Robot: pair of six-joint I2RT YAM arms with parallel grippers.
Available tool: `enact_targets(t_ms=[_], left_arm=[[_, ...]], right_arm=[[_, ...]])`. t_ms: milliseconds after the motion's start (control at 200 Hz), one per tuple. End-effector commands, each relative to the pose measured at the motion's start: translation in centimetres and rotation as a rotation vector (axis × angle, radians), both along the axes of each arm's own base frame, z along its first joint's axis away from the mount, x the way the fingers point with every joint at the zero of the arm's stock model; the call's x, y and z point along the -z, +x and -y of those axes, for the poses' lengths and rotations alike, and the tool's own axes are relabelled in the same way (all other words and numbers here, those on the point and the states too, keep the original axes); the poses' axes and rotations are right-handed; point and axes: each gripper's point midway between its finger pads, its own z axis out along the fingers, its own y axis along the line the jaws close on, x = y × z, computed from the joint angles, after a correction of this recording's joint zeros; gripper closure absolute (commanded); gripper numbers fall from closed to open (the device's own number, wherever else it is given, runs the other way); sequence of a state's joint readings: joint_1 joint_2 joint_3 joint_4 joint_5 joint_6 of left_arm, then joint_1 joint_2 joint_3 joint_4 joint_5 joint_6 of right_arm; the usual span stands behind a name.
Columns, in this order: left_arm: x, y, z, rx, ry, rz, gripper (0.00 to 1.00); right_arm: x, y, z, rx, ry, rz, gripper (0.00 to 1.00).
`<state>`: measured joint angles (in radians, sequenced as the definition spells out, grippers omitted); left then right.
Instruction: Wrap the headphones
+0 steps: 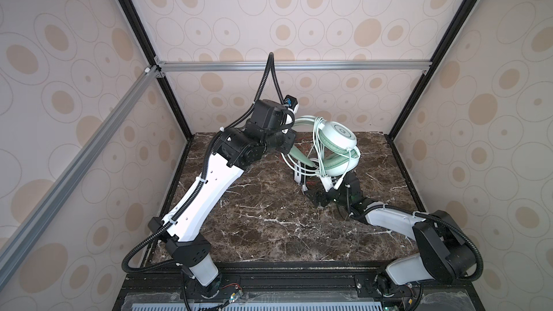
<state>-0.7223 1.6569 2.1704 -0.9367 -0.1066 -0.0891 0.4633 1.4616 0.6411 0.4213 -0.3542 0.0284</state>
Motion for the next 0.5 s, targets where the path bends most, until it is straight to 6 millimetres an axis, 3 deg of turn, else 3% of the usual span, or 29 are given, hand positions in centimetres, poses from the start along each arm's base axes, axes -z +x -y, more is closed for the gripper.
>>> enact_targets(t_ms=[0,200,350,495], left_arm=[[-3.8,-0.5,0.4,0.015,-0.096,0.071,1.00],[-3.9,-0.5,0.2,0.009,-0.092,0.074,1.00],[-3.7,-0.3,0.1,0.000,-0.082,0.075,1.00],[-3.6,-0.2,0.0,-0.008,-0.077,0.076,1.00]], right_arm=[[-1.6,1.3,-0.8,-0.036,0.032,0.065,0.19],[-1.5,2.5,-1.6,-0.072,0.043,0.087,0.25],[-1.6,2.3,-2.2,-0.121,0.060,0.084,0.48],[-0.9,1.3,-1.8,-0.125,0.066,0.085,0.46]])
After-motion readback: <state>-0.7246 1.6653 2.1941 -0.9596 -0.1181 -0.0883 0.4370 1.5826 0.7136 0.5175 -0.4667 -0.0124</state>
